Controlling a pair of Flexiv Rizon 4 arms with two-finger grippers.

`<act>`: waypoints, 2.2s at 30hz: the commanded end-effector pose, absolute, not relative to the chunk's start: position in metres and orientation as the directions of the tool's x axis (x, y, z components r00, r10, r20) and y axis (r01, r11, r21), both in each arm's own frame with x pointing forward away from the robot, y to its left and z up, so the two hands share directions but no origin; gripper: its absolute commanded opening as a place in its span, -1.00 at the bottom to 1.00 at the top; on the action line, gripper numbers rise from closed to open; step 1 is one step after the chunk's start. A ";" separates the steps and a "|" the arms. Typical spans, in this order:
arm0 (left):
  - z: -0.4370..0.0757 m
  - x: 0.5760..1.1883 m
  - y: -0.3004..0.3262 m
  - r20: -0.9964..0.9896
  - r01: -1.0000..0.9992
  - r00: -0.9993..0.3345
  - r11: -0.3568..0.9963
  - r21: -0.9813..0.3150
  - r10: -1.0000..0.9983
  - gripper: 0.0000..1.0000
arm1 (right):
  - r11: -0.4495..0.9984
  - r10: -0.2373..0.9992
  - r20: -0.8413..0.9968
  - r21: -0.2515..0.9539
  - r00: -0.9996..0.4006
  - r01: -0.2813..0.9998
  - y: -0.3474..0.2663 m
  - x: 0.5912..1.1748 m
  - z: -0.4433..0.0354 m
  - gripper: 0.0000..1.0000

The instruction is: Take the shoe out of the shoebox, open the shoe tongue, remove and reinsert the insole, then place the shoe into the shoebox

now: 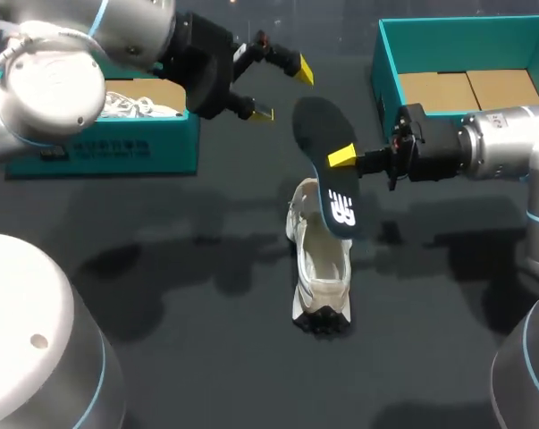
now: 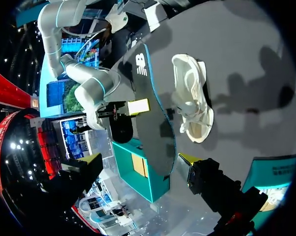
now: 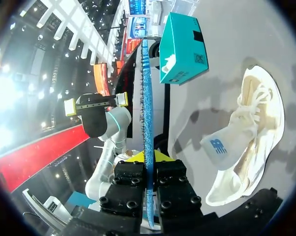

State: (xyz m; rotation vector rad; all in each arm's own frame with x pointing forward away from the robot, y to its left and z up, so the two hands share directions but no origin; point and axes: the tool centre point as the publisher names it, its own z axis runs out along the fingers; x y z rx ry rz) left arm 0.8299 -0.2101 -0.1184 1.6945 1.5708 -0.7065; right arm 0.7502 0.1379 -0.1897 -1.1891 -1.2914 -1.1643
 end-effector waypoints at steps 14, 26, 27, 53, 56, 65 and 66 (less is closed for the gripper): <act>-0.095 0.850 -0.241 -0.260 0.998 -0.008 0.024 0.057 0.966 1.00 | 0.042 0.049 0.998 0.026 -0.028 0.999 0.139 0.746 -0.189 -1.00; -0.098 0.852 -0.260 -0.132 1.000 -0.002 0.001 -0.005 0.991 1.00 | 0.042 0.049 0.998 0.026 -0.028 0.999 0.139 0.746 -0.189 -1.00; -0.098 0.851 -0.261 -0.124 1.000 0.000 0.000 -0.006 0.992 1.00 | 0.042 0.049 0.998 0.026 -0.028 0.999 0.139 0.746 -0.189 -1.00; -0.096 0.842 -0.256 -0.052 1.000 -0.011 0.011 0.009 0.999 1.00 | 0.042 0.049 0.998 0.026 -0.028 0.999 0.139 0.746 -0.189 -1.00; -0.094 0.841 -0.255 -0.069 1.000 -0.011 0.012 0.008 0.998 1.00 | 0.042 0.049 0.998 0.026 -0.028 0.999 0.139 0.746 -0.189 -1.00; -0.084 0.827 -0.240 -0.253 0.999 0.015 -0.002 0.049 0.967 1.00 | 0.042 0.049 0.998 0.026 -0.028 0.999 0.139 0.746 -0.189 -1.00; -0.083 0.825 -0.238 -0.291 0.999 0.009 0.007 0.053 0.957 1.00 | 0.042 0.049 0.998 0.026 -0.028 0.999 0.139 0.746 -0.189 -1.00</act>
